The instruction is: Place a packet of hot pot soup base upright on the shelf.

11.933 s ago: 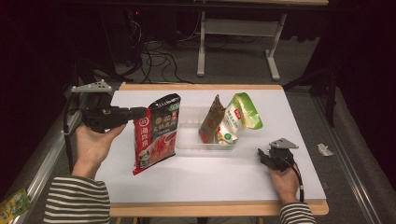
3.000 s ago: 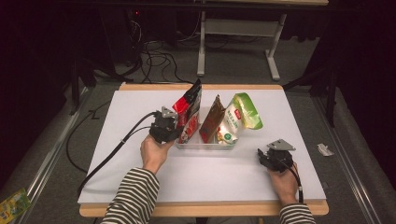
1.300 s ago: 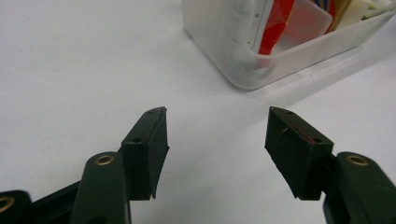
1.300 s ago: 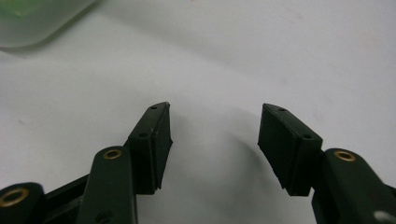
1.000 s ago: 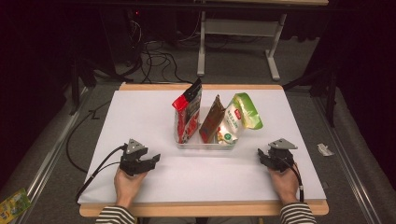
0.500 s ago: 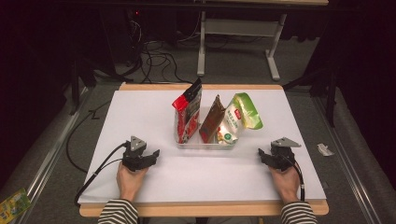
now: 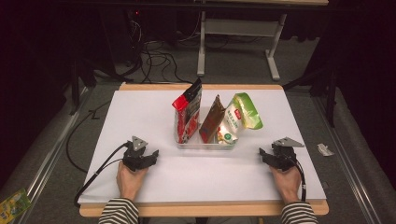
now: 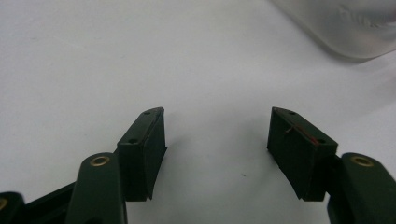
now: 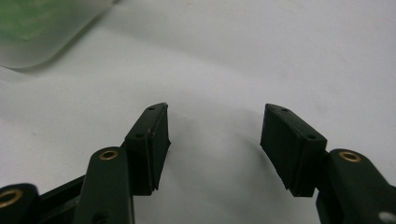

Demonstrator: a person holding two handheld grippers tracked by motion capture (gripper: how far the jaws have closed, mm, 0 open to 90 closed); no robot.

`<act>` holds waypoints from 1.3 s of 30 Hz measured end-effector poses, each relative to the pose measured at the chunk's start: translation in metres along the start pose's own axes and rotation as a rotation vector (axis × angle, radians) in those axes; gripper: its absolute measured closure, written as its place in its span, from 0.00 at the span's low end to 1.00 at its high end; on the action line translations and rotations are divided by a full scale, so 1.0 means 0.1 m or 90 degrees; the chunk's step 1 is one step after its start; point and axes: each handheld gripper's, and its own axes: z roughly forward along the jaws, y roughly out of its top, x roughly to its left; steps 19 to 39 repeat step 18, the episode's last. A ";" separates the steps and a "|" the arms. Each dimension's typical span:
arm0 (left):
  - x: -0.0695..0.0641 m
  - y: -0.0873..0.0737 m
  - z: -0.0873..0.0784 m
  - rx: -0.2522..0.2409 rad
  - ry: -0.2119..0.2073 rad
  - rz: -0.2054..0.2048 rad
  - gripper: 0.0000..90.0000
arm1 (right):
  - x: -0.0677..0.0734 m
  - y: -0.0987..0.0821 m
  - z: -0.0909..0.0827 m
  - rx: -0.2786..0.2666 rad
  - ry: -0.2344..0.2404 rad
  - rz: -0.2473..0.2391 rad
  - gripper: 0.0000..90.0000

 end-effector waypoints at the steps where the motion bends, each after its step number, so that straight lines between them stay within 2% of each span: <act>1: 0.00 0.00 0.00 0.000 0.000 0.000 0.41 | 0.00 0.00 0.00 0.001 0.000 0.001 0.47; 5: 0.00 -0.01 0.00 -0.001 0.001 0.001 0.40 | -0.01 0.00 0.01 0.004 0.001 0.005 0.46; 10: -0.01 -0.01 0.00 -0.003 0.005 0.003 0.40 | 0.04 0.00 0.02 0.008 -0.020 -0.020 0.45; 17: 0.00 -0.01 0.00 -0.003 0.000 -0.004 0.40 | 0.04 0.00 0.02 0.011 -0.018 -0.017 0.45; 39: 0.00 -0.01 0.00 -0.002 -0.001 -0.004 0.40 | 0.04 0.00 0.02 0.011 -0.018 -0.017 0.45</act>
